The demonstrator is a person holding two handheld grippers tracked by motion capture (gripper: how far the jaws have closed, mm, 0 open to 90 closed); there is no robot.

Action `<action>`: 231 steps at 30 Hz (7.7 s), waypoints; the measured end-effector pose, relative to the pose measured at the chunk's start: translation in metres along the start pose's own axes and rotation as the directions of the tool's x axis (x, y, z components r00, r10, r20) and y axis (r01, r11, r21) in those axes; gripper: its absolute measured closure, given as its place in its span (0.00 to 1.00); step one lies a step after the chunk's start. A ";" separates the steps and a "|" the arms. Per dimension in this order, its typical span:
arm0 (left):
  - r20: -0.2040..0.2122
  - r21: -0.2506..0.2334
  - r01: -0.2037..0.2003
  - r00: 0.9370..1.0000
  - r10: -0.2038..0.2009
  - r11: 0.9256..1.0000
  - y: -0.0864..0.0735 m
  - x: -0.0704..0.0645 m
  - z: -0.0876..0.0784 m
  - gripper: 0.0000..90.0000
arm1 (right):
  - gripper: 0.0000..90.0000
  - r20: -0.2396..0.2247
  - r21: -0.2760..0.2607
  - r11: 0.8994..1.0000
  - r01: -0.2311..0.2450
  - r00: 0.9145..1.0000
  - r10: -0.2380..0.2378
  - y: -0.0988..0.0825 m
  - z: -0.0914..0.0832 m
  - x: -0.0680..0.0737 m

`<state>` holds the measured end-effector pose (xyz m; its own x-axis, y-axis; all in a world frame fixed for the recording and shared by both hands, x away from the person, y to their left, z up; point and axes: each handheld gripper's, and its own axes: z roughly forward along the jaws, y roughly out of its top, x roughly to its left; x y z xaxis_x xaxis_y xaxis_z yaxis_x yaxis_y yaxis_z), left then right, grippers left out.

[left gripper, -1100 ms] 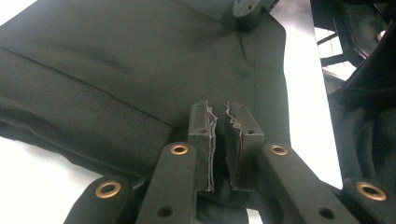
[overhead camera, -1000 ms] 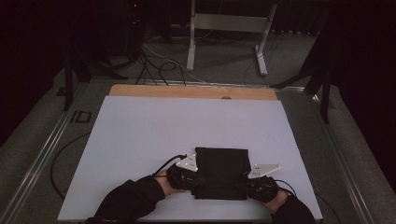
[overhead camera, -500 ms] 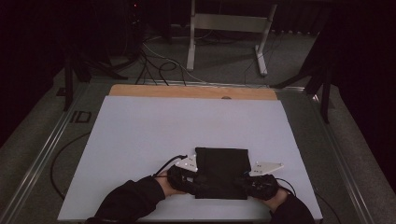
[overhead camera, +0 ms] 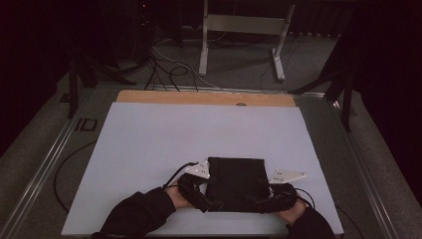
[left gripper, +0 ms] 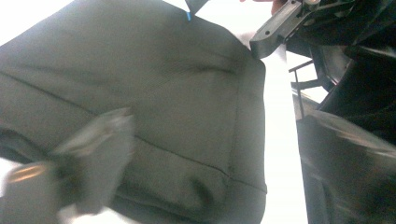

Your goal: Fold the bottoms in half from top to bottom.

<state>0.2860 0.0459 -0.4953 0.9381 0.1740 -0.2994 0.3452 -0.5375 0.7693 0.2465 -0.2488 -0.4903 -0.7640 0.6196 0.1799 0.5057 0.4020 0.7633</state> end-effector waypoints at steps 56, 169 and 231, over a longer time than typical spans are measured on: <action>-0.343 -0.146 0.270 0.888 -0.305 0.952 -0.003 0.028 0.011 0.00 | 0.11 0.239 -0.067 0.987 -0.143 0.959 0.155 -0.001 0.013 -0.050; -0.247 -0.155 0.242 0.929 -0.275 0.958 0.034 0.012 -0.028 0.83 | 0.87 0.131 -0.060 0.989 -0.136 0.981 0.142 0.046 0.002 -0.017; -0.351 -0.258 0.243 0.878 -0.325 0.935 0.039 0.070 -0.121 0.82 | 0.87 0.137 -0.072 0.997 -0.018 0.990 0.028 0.170 0.070 -0.018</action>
<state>0.3682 0.1371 -0.4173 0.7211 0.6173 -0.3146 0.5576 -0.2476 0.7923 0.3746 -0.1445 -0.4068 -0.6871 0.7175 0.1144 0.4896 0.3410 0.8025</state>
